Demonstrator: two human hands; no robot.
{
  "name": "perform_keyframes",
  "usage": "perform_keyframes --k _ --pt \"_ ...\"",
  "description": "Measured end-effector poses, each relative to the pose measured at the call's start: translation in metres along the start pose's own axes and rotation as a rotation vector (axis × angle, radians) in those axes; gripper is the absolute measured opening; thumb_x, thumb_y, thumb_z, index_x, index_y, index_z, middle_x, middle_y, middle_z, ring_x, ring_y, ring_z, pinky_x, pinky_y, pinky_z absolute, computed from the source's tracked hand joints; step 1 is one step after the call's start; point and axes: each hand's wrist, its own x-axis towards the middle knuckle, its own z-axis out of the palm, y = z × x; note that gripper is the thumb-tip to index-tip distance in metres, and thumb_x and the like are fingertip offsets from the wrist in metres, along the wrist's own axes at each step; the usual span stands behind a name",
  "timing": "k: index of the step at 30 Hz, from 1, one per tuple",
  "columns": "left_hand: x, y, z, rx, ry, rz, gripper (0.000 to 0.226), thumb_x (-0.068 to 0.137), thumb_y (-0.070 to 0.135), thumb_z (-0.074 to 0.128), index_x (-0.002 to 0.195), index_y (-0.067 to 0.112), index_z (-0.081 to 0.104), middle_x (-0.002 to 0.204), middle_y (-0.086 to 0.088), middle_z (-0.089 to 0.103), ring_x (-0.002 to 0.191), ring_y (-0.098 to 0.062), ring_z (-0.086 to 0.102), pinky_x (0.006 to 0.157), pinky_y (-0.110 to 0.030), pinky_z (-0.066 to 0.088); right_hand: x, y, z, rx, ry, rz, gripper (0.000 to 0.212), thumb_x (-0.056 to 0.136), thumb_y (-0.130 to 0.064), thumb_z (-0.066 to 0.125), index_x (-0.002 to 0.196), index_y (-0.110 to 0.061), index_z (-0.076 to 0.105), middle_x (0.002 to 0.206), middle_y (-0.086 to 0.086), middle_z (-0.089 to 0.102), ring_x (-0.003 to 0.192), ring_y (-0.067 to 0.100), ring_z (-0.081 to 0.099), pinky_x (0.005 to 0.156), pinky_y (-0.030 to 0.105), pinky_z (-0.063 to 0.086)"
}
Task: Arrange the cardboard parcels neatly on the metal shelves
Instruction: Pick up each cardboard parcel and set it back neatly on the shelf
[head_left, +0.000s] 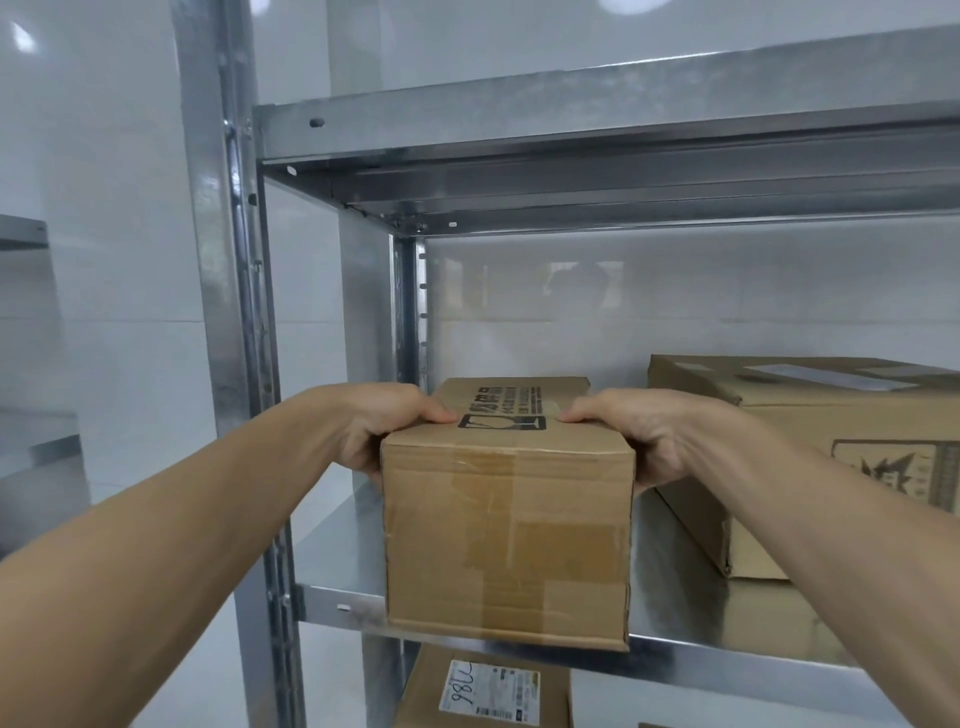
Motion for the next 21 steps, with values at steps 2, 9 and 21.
perform_keyframes --k 2,9,21 --pt "0.001 -0.001 0.0 -0.008 -0.004 -0.002 0.025 0.102 0.033 0.059 0.114 0.012 0.066 0.081 -0.008 0.075 0.068 -0.02 0.071 0.068 -0.036 0.056 0.001 0.0 0.0 -0.001 0.001 -0.001 0.024 0.102 -0.032 0.059 0.098 -0.009 0.062 0.072 0.013 0.069 0.073 0.028 0.065 0.101 0.059 0.05" --pt "-0.005 -0.002 0.0 -0.002 0.022 0.003 0.034 0.1 0.039 0.06 0.122 0.013 0.063 0.093 -0.01 0.074 0.074 -0.023 0.071 0.063 -0.036 0.058 0.002 0.002 -0.001 0.022 -0.012 -0.02 0.026 0.1 -0.037 0.063 0.105 -0.011 0.064 0.088 0.014 0.069 0.079 0.029 0.067 0.098 0.058 0.053" --pt "-0.025 0.006 -0.003 -0.071 0.092 0.076 0.049 0.095 0.056 0.059 0.122 0.017 0.068 0.112 -0.012 0.074 0.086 -0.027 0.072 0.06 -0.035 0.057 -0.017 -0.015 -0.005 0.06 0.029 -0.148 0.064 0.094 -0.061 0.061 0.132 -0.01 0.056 0.13 0.025 0.063 0.111 0.044 0.066 0.092 0.064 0.054"
